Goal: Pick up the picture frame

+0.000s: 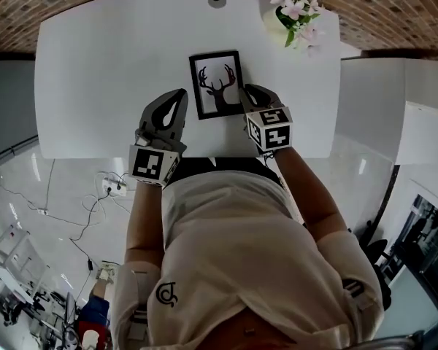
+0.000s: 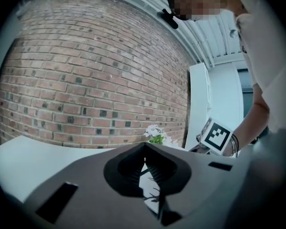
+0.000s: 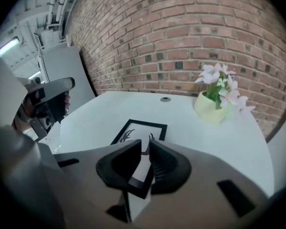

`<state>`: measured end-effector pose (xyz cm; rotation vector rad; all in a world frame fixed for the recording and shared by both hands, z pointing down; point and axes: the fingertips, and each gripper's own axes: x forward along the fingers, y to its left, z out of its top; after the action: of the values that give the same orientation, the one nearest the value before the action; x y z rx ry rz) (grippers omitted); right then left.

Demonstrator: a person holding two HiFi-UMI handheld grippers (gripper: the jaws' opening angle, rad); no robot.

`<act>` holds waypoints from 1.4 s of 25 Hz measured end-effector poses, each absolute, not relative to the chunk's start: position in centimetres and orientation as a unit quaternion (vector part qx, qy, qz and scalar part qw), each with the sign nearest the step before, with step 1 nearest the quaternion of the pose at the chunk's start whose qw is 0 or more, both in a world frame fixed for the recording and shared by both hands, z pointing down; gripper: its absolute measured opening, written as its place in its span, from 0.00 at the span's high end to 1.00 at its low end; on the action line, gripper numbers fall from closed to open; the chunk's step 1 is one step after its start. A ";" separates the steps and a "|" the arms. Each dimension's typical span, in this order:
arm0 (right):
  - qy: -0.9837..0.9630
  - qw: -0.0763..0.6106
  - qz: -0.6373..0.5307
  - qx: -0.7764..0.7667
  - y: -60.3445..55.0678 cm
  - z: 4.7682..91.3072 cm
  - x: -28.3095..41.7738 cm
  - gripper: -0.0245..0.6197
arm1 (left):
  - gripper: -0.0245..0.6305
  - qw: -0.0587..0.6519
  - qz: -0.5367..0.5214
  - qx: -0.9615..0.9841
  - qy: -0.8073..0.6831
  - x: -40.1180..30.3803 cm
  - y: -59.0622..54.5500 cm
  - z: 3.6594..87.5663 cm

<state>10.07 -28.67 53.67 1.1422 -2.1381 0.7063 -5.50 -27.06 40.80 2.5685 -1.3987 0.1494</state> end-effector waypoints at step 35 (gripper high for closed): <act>-0.732 0.348 0.375 0.449 -28.8 62.4 10.5 0.77 | 0.94 0.173 0.055 0.823 -0.539 -6.0 -22.1 45.1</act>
<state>10.51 -28.77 62.35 1.1654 -1.8991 0.9735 -6.04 -22.10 45.05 2.3336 -1.5277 0.1565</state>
